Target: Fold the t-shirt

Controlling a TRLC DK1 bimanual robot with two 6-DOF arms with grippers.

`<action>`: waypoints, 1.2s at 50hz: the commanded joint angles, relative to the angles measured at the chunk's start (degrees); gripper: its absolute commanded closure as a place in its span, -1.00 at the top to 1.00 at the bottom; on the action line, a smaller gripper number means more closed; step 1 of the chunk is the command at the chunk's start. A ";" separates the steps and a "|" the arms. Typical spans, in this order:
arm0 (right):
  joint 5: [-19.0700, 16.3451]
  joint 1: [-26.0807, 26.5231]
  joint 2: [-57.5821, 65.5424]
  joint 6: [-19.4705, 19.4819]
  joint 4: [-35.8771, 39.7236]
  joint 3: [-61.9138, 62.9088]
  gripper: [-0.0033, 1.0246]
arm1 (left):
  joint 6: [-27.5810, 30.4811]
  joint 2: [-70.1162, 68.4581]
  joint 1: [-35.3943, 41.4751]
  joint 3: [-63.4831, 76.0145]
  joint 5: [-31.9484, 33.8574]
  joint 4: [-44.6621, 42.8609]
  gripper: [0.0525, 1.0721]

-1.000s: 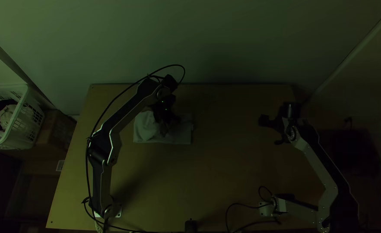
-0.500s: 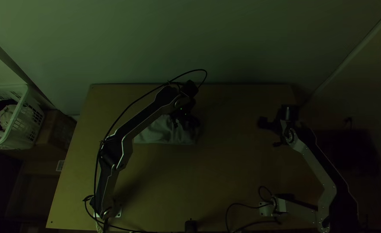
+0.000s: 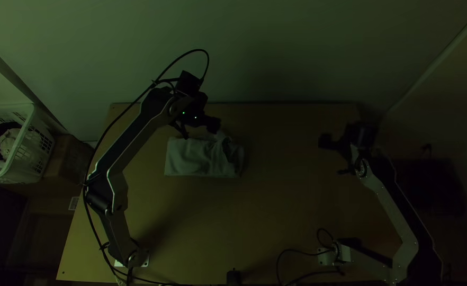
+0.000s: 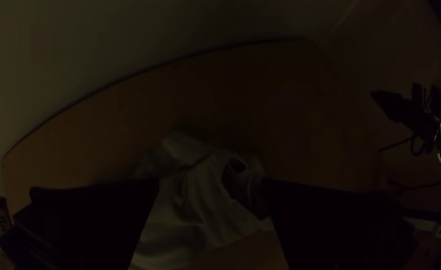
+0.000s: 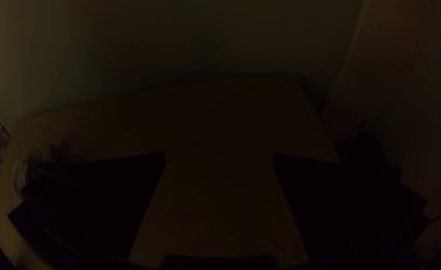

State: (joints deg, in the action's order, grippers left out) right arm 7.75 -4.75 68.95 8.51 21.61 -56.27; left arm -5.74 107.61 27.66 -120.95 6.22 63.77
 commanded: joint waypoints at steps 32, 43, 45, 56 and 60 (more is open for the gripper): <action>-0.54 -2.63 -23.42 -9.57 -10.36 -6.40 0.93 | 6.00 -41.26 -25.11 35.96 1.16 -30.11 0.91; -1.95 -2.72 -34.41 -9.57 -14.05 2.75 0.93 | 5.21 -54.00 -29.86 50.11 0.64 -39.86 0.91; -2.30 -2.89 -36.52 -9.57 -14.66 4.68 0.93 | 5.03 -56.20 -30.03 52.92 0.64 -40.92 0.91; -2.39 -3.42 -46.98 -9.30 -16.24 15.75 0.93 | 5.30 -69.12 -33.81 70.94 0.55 -49.44 0.91; -2.39 -3.68 -51.11 -9.22 -16.86 19.80 0.93 | 6.18 -74.39 -35.22 78.41 0.46 -54.10 0.91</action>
State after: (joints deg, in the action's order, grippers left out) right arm 5.58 -7.51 21.93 -0.32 6.22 -40.99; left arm -0.38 38.81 -5.74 -50.09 6.83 14.13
